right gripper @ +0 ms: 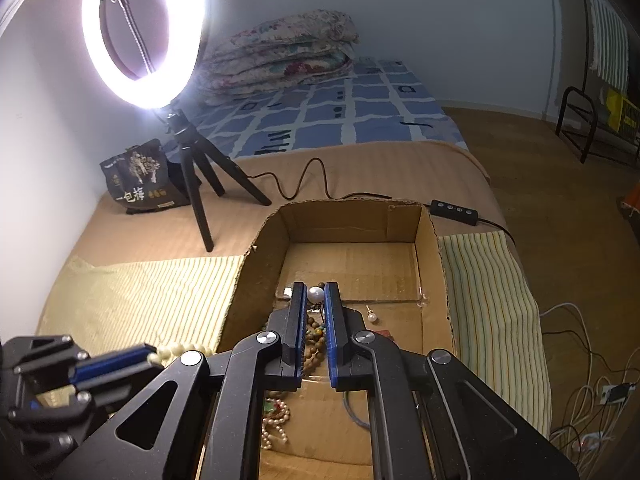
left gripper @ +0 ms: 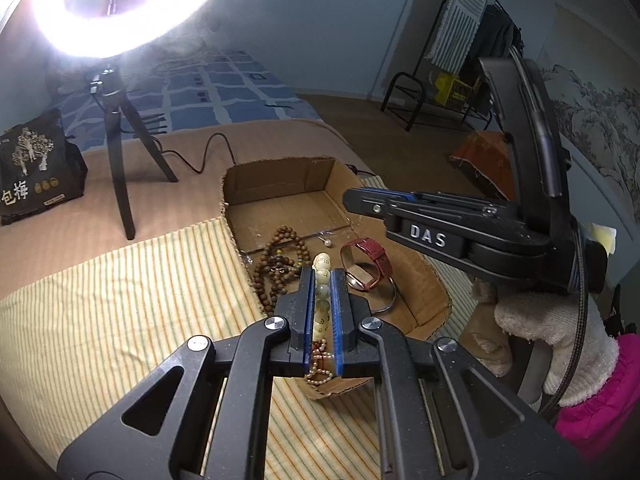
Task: Organize jewelry
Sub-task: 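Open both tools to drop the bracelet and earring into the box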
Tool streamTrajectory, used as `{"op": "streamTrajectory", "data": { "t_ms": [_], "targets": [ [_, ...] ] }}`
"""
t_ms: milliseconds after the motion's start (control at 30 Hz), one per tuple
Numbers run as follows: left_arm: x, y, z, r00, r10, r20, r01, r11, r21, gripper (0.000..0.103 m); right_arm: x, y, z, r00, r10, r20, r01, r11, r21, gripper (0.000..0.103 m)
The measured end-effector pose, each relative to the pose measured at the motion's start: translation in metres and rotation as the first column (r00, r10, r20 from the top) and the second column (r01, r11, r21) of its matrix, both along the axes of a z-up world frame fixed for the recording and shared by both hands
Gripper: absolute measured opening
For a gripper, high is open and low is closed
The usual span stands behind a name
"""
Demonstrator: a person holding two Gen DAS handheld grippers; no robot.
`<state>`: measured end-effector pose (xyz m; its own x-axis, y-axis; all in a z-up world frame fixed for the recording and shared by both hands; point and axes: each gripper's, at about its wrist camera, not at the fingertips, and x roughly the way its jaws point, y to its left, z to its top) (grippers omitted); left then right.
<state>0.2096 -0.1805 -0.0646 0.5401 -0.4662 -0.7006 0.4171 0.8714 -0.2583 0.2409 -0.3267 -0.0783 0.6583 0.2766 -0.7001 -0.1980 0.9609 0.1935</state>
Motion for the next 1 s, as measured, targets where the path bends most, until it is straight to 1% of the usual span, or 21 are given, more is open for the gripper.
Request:
{"op": "streamTrajectory", "data": {
  "t_ms": [333, 567, 600, 633, 667, 733, 800, 900, 967, 1000],
  "targets": [
    [0.003, -0.009, -0.01, 1.0, -0.021, -0.02, 0.022, 1.0, 0.006, 0.006, 0.009, -0.002, -0.008, 1.0, -0.01, -0.023, 0.01, 1.0, -0.007, 0.007],
    [0.002, -0.013, -0.01, 0.999, -0.037, -0.012, 0.038, 0.999, 0.025, 0.006, 0.01, -0.002, -0.009, 0.999, -0.016, -0.036, 0.016, 1.0, 0.0, 0.008],
    [0.001, -0.013, -0.011, 0.999, -0.039, -0.012, 0.039, 0.999, 0.028, 0.006, 0.011, -0.002, -0.01, 0.999, -0.022, -0.038, 0.021, 1.0, -0.004, 0.01],
    [0.001, -0.014, -0.011, 0.999, -0.04, -0.011, 0.04, 0.999, 0.029, 0.006, 0.011, -0.002, -0.01, 0.999, -0.027, -0.04, 0.027, 1.0, -0.008, 0.019],
    [0.001, -0.014, -0.011, 0.999, -0.039, -0.009, 0.039, 0.999, 0.036, 0.006, 0.011, -0.004, -0.01, 0.999, -0.038, -0.039, 0.037, 0.999, -0.013, 0.034],
    [-0.001, -0.014, -0.01, 0.999, -0.04, -0.005, 0.04, 0.998, 0.042, 0.01, 0.01, -0.006, -0.009, 0.998, -0.053, -0.029, 0.052, 0.999, -0.011, 0.047],
    [-0.003, -0.014, -0.009, 0.999, -0.039, 0.002, 0.039, 0.998, 0.045, 0.031, 0.009, -0.007, -0.008, 0.998, -0.058, -0.028, 0.058, 0.998, -0.012, 0.047],
    [-0.006, -0.014, -0.007, 0.999, -0.041, 0.012, 0.04, 0.998, 0.051, 0.033, 0.008, -0.008, -0.008, 0.997, -0.07, -0.029, 0.07, 0.997, -0.024, 0.048],
    [-0.008, -0.014, -0.005, 0.999, -0.041, 0.022, 0.039, 0.998, 0.055, 0.033, 0.007, -0.008, -0.008, 0.997, -0.075, -0.03, 0.074, 0.997, -0.029, 0.053],
    [-0.009, -0.014, -0.004, 0.999, -0.041, 0.026, 0.04, 0.998, 0.058, 0.033, 0.006, -0.008, -0.007, 0.996, -0.079, -0.029, 0.078, 0.996, -0.032, 0.054]
  ]
}}
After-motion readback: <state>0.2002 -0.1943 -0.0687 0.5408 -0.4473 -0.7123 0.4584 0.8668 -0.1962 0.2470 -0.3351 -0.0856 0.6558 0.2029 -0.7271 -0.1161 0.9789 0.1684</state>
